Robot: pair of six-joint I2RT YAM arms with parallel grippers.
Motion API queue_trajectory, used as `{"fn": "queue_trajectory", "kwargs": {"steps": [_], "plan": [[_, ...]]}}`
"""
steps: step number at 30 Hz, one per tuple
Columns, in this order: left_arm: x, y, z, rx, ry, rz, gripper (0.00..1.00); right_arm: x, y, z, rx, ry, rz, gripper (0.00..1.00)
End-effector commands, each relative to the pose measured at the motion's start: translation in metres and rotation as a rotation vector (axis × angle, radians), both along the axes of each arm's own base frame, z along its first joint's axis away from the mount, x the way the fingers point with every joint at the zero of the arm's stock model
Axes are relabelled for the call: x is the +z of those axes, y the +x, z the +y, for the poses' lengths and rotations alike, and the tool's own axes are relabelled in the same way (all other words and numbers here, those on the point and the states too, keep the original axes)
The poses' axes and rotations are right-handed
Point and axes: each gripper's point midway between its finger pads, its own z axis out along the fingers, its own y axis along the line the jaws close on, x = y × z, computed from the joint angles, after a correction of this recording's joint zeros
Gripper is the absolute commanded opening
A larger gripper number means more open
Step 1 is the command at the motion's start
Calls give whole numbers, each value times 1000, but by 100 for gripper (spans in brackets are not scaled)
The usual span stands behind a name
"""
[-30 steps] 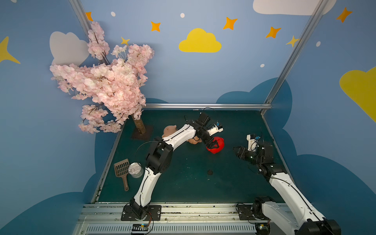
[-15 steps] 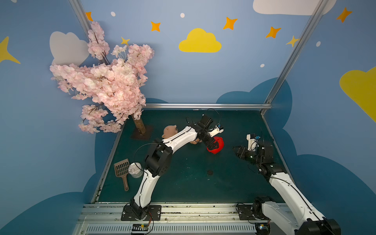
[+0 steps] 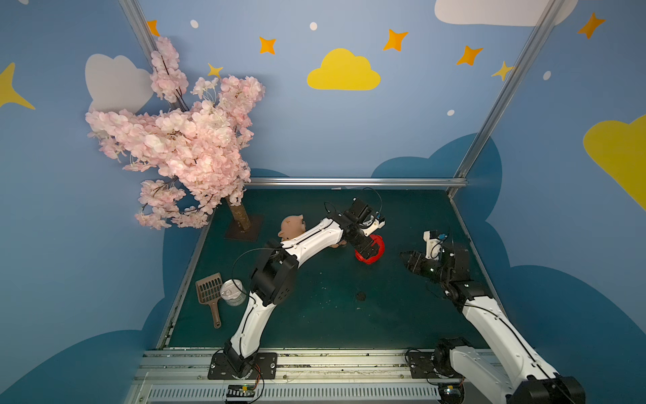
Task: Close piggy banks
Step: Move the piggy bank to the center of the board.
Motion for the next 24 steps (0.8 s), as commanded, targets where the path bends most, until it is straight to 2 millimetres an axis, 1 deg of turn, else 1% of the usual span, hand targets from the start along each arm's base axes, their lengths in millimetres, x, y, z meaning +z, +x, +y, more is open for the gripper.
{"fn": "queue_trajectory", "kwargs": {"steps": [1, 14, 24], "plan": [[-13, 0, 2, 27, 33, 31, 96, -4, -2, -1, -2, 8, 7, 50], [-16, 0, -2, 1, 54, 20, 95, -6, -3, -1, -1, 6, 12, 50], [-9, 5, -7, 14, 38, 9, 90, -9, -5, -1, -4, 7, 20, 49]]}}
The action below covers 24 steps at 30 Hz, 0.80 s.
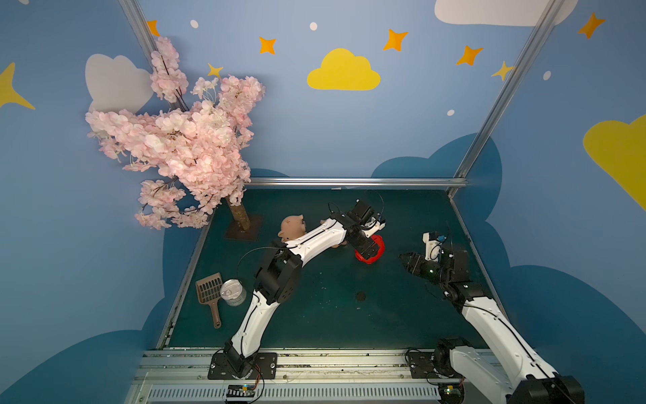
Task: Close piggy banks
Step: Move the piggy bank to the center of the board.
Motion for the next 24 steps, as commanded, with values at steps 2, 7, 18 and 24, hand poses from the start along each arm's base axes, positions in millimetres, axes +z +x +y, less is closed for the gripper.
{"fn": "queue_trajectory", "kwargs": {"steps": [2, 7, 18, 24], "plan": [[2, 1, -6, -2, -10, 7, 90, -2, -3, -1, -4, 5, 3, 50], [2, 2, -6, 2, -13, 9, 90, -2, -4, -1, -2, 4, 0, 50], [-4, 3, 10, 84, 53, 29, 92, -5, -7, -2, -6, 2, 3, 50], [-5, 0, 9, 80, 43, 37, 88, -6, -7, -2, -6, 5, 7, 50]]}}
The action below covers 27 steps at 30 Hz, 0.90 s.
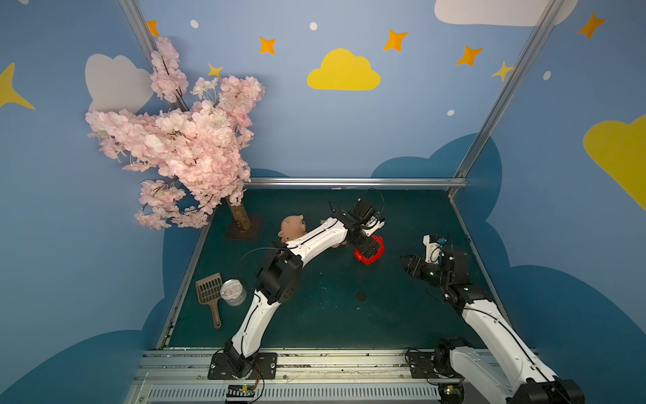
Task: Close piggy banks
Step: Move the piggy bank to the center of the board, then turn over the piggy bank at the center of the board.
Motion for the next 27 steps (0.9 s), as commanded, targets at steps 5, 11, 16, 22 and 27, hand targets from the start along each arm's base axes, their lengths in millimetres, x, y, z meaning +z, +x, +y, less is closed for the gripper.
{"fn": "queue_trajectory", "kwargs": {"steps": [5, 11, 16, 22, 27], "plan": [[-3, -5, 5, 6, 11, 26, 85, -2, -2, 0, -2, 6, 6, 50], [4, -15, 6, 22, -14, 80, 83, -3, -3, -1, -2, 6, 7, 50], [6, -26, 19, 78, -15, 163, 80, -4, -4, 0, -2, 13, 14, 50], [17, -44, 40, 156, -82, 277, 78, -5, -2, 3, 2, 31, 27, 50], [28, -53, 54, 191, -140, 294, 77, -4, 0, 13, 49, 68, 63, 50]]}}
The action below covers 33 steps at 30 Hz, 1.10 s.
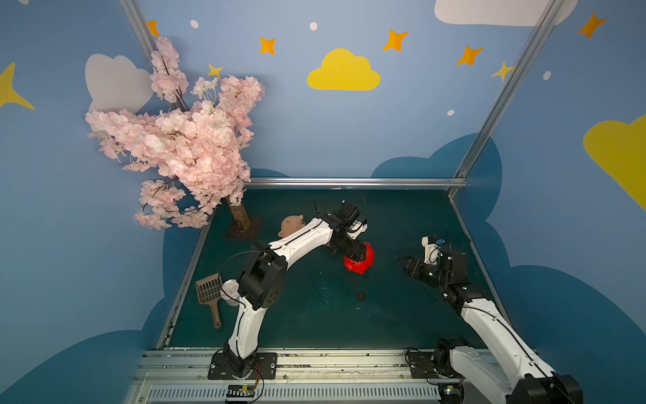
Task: Close piggy banks
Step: Turn over the piggy bank at the center of the board.
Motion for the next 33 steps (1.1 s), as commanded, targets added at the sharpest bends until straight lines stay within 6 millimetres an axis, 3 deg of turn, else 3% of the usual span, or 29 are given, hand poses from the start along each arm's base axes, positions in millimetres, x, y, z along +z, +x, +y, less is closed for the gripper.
{"fn": "queue_trajectory", "kwargs": {"steps": [1, 14, 19, 25, 26, 33], "plan": [[23, -7, 1, 36, -86, 29, 77, 6, 3, 10, 42, 43, 15, 49], [24, -36, 53, 175, -183, 213, 73, 1, 6, 33, 125, 99, 99, 45], [25, -58, 75, 224, -257, 317, 73, -4, -3, 50, 182, 64, 143, 44], [25, -71, 100, 287, -364, 399, 73, -12, -25, 79, 274, 1, 189, 43], [24, -72, 102, 292, -380, 410, 73, -5, -23, 84, 287, -11, 176, 43], [9, -78, 110, 311, -457, 484, 74, -27, -44, 105, 366, -144, 242, 38]]}}
